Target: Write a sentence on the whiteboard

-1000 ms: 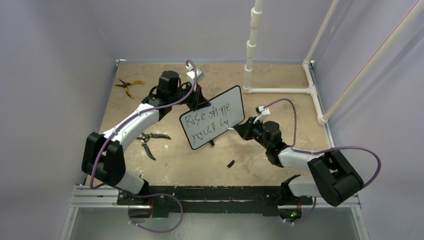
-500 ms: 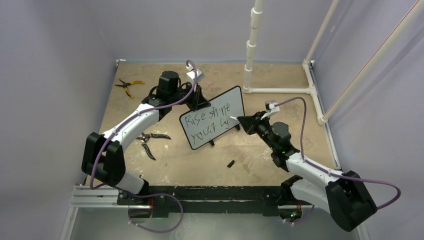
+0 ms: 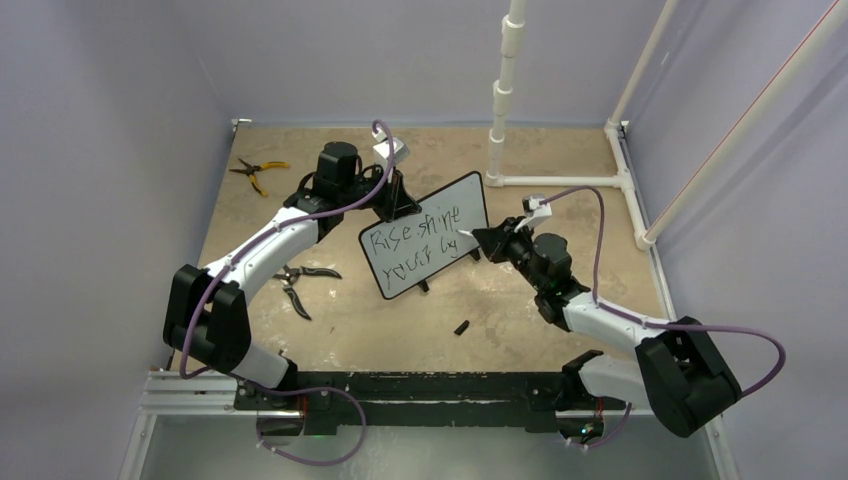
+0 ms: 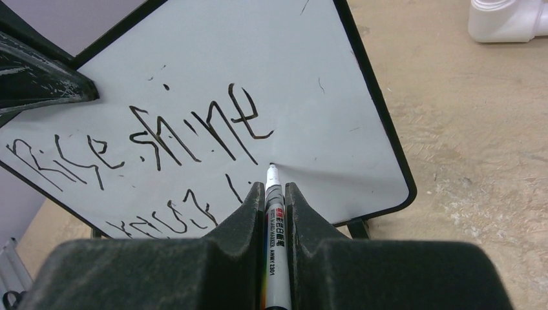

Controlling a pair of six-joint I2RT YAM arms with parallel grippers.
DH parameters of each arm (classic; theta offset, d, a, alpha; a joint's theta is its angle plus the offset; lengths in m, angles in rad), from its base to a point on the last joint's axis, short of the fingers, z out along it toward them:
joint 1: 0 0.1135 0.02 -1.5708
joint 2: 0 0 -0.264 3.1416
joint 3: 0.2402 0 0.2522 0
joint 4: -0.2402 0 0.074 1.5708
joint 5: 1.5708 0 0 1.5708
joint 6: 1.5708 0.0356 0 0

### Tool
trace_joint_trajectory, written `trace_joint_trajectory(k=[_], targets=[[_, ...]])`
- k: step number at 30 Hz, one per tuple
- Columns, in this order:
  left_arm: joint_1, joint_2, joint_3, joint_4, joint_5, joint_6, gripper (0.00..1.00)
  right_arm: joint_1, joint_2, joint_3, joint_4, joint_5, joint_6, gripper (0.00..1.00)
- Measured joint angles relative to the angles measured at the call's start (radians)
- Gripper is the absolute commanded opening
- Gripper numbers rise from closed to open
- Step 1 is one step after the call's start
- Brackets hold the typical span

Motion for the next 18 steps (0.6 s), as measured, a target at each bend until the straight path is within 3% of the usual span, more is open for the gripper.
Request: trace_joint_trajectory(k=[18], targets=[[0.0, 0.0, 0.0, 0.0, 0.0, 0.0, 0.0, 0.0, 0.027, -0.041, -0.009, 0.0, 0.003, 0.0]])
